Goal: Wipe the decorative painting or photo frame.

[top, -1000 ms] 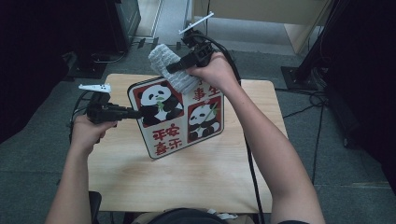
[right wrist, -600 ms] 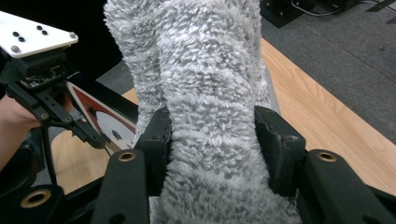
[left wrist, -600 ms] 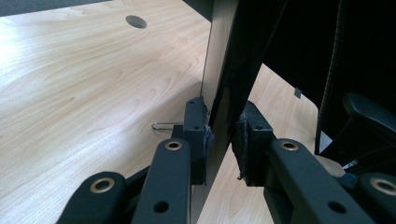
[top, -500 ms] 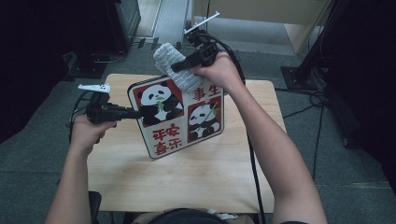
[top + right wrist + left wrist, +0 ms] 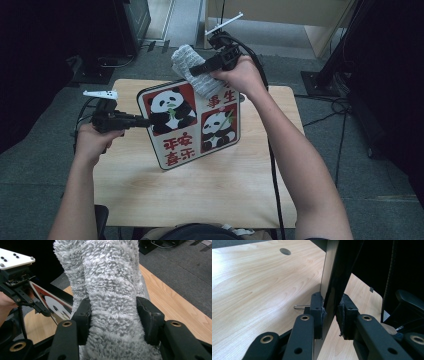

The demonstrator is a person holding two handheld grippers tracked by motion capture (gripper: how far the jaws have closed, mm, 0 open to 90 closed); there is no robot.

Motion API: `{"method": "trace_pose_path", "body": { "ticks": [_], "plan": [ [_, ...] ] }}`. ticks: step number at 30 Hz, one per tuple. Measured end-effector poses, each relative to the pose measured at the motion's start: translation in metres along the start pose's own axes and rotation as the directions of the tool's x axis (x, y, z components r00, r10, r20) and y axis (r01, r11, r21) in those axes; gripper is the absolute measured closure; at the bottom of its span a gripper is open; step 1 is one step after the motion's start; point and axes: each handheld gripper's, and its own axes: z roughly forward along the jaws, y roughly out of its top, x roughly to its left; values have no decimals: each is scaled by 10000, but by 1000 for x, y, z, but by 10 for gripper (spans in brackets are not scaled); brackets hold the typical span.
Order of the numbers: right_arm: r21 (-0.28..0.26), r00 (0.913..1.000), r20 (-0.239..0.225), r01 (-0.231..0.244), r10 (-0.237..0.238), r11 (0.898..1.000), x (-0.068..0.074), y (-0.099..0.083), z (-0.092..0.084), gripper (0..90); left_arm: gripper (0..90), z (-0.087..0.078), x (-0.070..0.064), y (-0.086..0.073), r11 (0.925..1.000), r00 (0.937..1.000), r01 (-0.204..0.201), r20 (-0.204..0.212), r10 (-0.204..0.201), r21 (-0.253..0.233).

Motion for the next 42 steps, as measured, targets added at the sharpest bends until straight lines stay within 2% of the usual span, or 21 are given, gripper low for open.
{"method": "trace_pose_path", "body": {
  "ticks": [6, 18, 42],
  "plan": [
    [-9, 9998, 100, -150, 150, 9999, -3, -2, -5, 516, 765, 0, 0, 0, 10000, 10000, 32, 33, -32, -54],
    [-35, 9995, 286, -163, 164, 9999, -9, -6, -12, 514, 766, 0, 0, -1, 10000, 10000, 23, -13, -23, -43],
    [-67, 9953, 701, -666, 669, 9978, -32, -12, -30, 535, 769, 0, 1, -1, 10000, 10000, -13, -44, 13, 11]
  ]
}}
